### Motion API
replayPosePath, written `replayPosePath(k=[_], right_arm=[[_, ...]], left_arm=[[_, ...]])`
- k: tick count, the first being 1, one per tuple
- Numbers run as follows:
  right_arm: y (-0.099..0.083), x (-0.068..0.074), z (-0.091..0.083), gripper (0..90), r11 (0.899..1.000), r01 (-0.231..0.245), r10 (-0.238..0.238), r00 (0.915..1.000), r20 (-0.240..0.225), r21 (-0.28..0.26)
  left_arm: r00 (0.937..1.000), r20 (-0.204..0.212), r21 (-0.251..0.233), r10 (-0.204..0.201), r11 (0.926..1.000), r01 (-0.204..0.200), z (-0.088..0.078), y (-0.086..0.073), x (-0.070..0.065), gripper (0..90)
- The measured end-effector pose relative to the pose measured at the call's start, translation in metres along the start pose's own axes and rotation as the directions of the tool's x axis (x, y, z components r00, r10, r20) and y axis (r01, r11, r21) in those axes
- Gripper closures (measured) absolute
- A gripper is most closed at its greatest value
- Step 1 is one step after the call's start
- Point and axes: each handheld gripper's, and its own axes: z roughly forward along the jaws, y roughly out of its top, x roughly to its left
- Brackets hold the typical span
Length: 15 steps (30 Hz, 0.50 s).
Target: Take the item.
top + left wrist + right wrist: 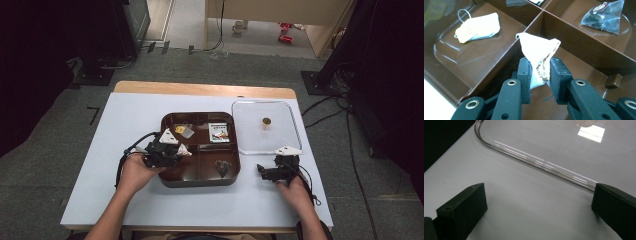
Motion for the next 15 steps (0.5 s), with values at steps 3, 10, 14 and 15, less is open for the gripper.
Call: replayPosePath(k=[3,10,14,15], right_arm=[[0.0,0.0,0.0,0.0,1.0,0.0,0.0,1.0,0.0,0.0],[0.0,0.0,0.0,0.0,1.0,0.0,0.0,1.0,0.0,0.0],[0.0,0.0,0.0,0.0,1.0,0.0,0.0,1.0,0.0,0.0],[0.0,0.0,0.0,0.0,1.0,0.0,0.0,1.0,0.0,0.0]], left_arm=[[0.9999,0.003,-0.018,-0.016,0.9997,0.016,-0.004,-0.001,0.003,72.8],[0.9998,-0.004,-0.036,-0.022,0.9991,0.021,-0.013,-0.004,0.008,72.8],[0.9995,0.003,-0.052,-0.03,0.9982,0.03,-0.017,-0.005,0.01,72.8],[0.9996,0.0,-0.056,-0.029,0.998,0.029,-0.019,-0.005,0.011,72.8]])
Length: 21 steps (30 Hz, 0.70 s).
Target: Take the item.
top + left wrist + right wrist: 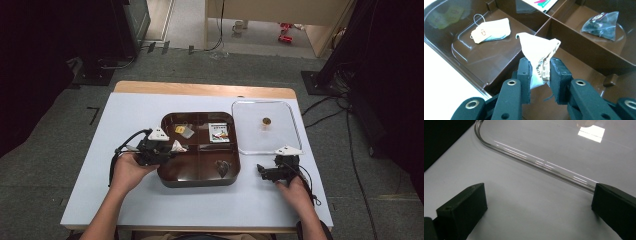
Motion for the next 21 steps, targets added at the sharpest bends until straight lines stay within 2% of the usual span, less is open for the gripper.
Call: replayPosePath(k=[10,21], right_arm=[[0.0,0.0,0.0,0.0,1.0,0.0,0.0,1.0,0.0,0.0],[0.0,0.0,0.0,0.0,1.0,0.0,0.0,1.0,0.0,0.0]], left_arm=[[0.9995,0.003,-0.036,-0.033,0.9988,0.033,-0.013,-0.004,0.009,72.8],[0.9989,-0.006,-0.061,-0.046,0.9971,0.046,-0.025,-0.008,0.016,72.8]])
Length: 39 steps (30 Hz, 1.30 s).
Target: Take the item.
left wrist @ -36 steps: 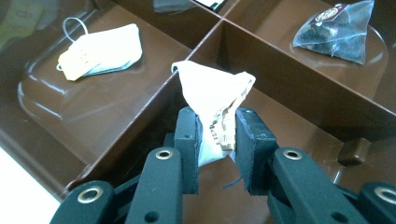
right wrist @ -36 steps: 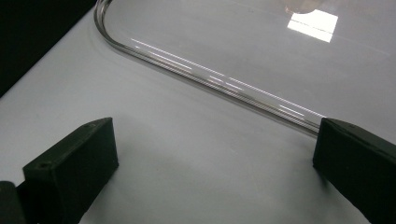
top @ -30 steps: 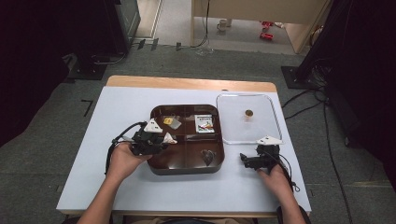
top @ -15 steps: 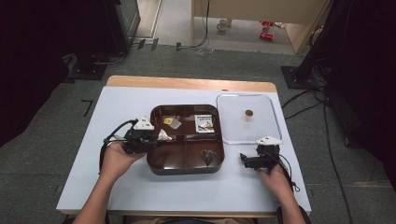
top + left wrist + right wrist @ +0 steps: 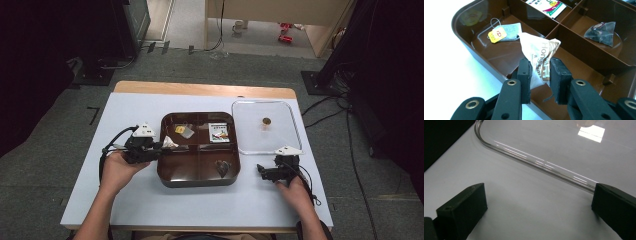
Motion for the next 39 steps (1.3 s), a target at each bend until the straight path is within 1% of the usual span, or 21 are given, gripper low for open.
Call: replayPosePath(k=[12,18,21,28,39], right_arm=[[0.0,0.0,0.0,0.0,1.0,0.0,0.0,1.0,0.0,0.0],[0.0,0.0,0.0,0.0,1.0,0.0,0.0,1.0,0.0,0.0],[0.0,0.0,0.0,0.0,1.0,0.0,0.0,1.0,0.0,0.0],[0.0,0.0,0.0,0.0,1.0,0.0,0.0,1.0,0.0,0.0],[0.0,0.0,0.0,0.0,1.0,0.0,0.0,1.0,0.0,0.0]], left_arm=[[0.9991,-0.023,-0.036,-0.034,0.9988,0.034,-0.016,-0.005,0.011,72.8],[0.9979,-0.041,-0.041,-0.049,0.998,0.047,-0.021,-0.009,0.017,72.8],[0.997,-0.045,-0.049,-0.063,0.997,0.06,-0.025,-0.011,0.021,72.7],[0.9934,-0.068,-0.059,-0.092,0.9943,0.088,-0.032,-0.017,0.03,72.7],[0.9883,-0.082,-0.061,-0.129,0.9904,0.124,-0.037,-0.024,0.041,72.7]])
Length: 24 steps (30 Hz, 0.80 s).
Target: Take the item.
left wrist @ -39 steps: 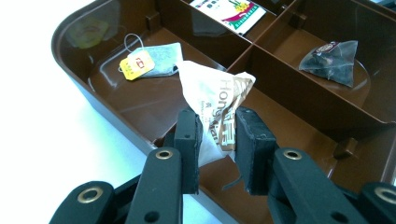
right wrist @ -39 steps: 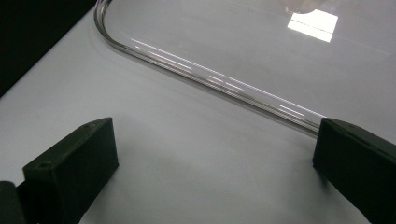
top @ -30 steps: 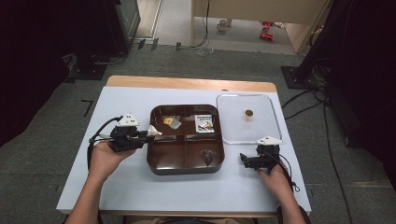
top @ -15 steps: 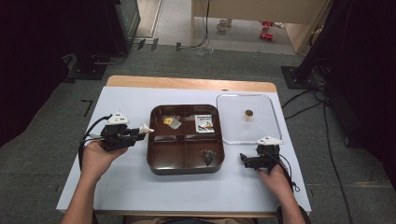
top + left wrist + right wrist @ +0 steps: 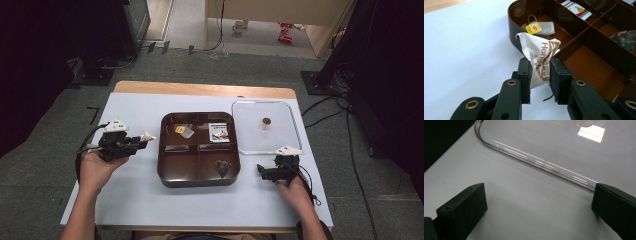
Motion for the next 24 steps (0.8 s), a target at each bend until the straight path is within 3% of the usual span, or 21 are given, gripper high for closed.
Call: replayPosePath(k=[10,24], right_arm=[[0.0,0.0,0.0,0.0,1.0,0.0,0.0,1.0,0.0,0.0],[0.0,0.0,0.0,0.0,1.0,0.0,0.0,1.0,0.0,0.0]], left_arm=[[0.9995,-0.019,0.016,-0.027,0.9995,0.027,0.006,-0.005,0.012,72.6],[0.9942,-0.066,0.094,-0.085,0.9914,0.091,0.032,-0.017,0.032,72.2]])
